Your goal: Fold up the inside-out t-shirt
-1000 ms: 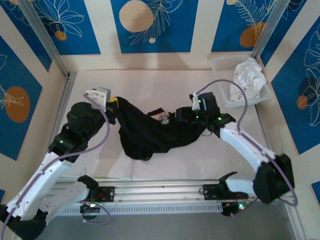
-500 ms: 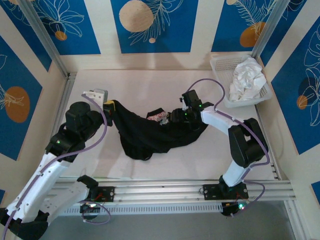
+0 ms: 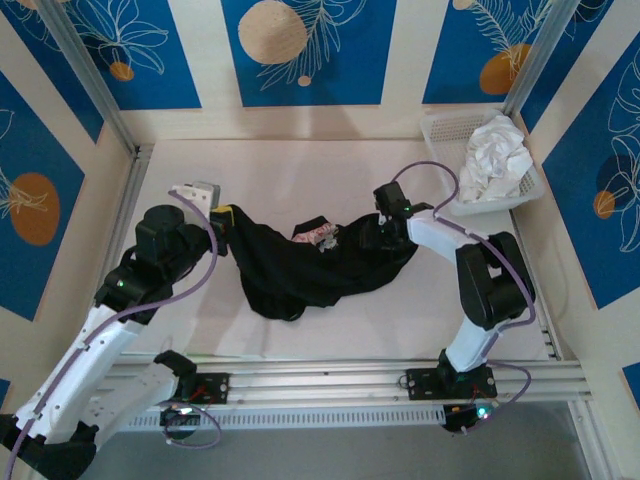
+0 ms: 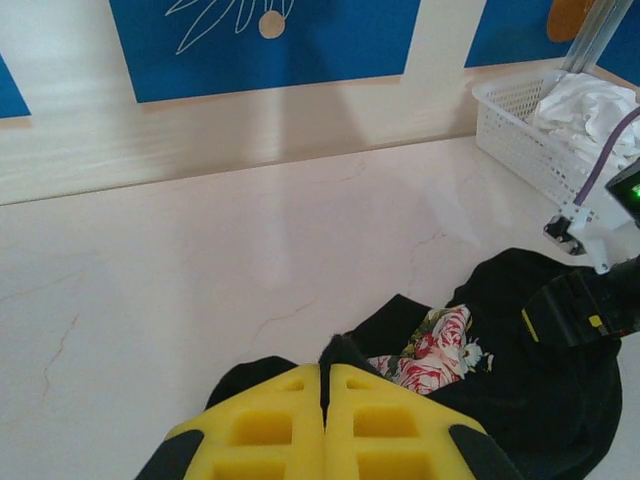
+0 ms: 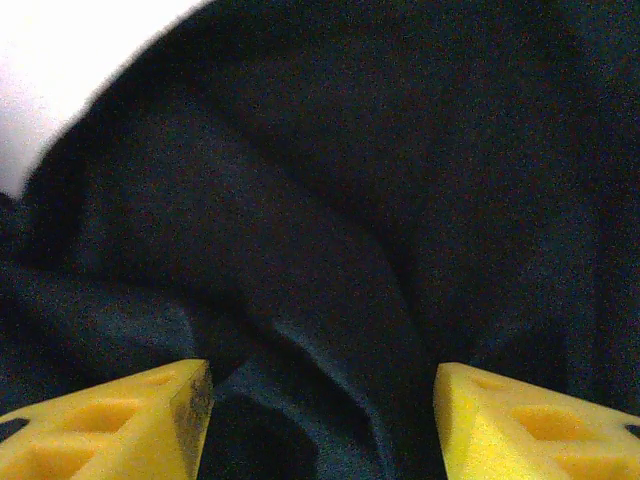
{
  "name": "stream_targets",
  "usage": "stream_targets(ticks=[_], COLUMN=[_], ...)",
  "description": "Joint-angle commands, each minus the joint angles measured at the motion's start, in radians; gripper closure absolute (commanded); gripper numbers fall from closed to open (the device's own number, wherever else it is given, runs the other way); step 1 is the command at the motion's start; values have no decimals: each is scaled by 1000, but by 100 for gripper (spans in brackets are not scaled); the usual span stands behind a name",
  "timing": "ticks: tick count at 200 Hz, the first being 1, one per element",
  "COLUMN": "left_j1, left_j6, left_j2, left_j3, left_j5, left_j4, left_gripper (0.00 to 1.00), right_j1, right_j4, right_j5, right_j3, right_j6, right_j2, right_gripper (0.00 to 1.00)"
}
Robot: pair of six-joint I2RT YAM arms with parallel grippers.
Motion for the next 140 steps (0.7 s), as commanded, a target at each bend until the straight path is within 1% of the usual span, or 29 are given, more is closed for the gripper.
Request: stream_targets(ticks=[1, 11, 27, 40, 51, 69, 79, 87, 104, 123, 140], left_j1=[12, 12, 12, 12, 14, 14, 22, 39, 81, 113, 144], left_j6=[-15, -17, -19, -27, -31, -32, -20, -24, -50, -52, -32], left_j2=[-1, -1, 2, 6, 12, 30, 45, 62, 88, 121, 183], left_j3=[0, 0, 4, 16, 33, 71, 102, 138, 211, 324, 463], left_j5=[20, 18, 16, 10, 9, 0, -8, -12, 21, 31, 35], left_j4=[22, 23, 24, 23, 27, 49, 71, 82, 117, 148, 145], left_gripper=[100, 100, 100, 100, 100, 100, 100, 100, 100, 100, 100], right_j1=[-1, -2, -1, -9, -20, -59, -89, -124, -191, -257, -294], right_j4=[-22, -20, -7, 4, 7, 13, 20, 32, 49, 44, 26], right_j5=[17, 16, 29, 37, 39, 18, -13, -52, -123, -184, -199], right_j3=[19, 22, 16, 10, 13, 28, 39, 51, 92, 179, 276], right_j6=[0, -5, -15, -29, -43, -63, -66, -63, -47, -36, -45], right_j2=[27, 25, -17, -90, -165, -313, -390, -465, -581, -650, -669], right_gripper=[51, 66, 81, 91, 95, 100, 100, 100, 100, 100, 100])
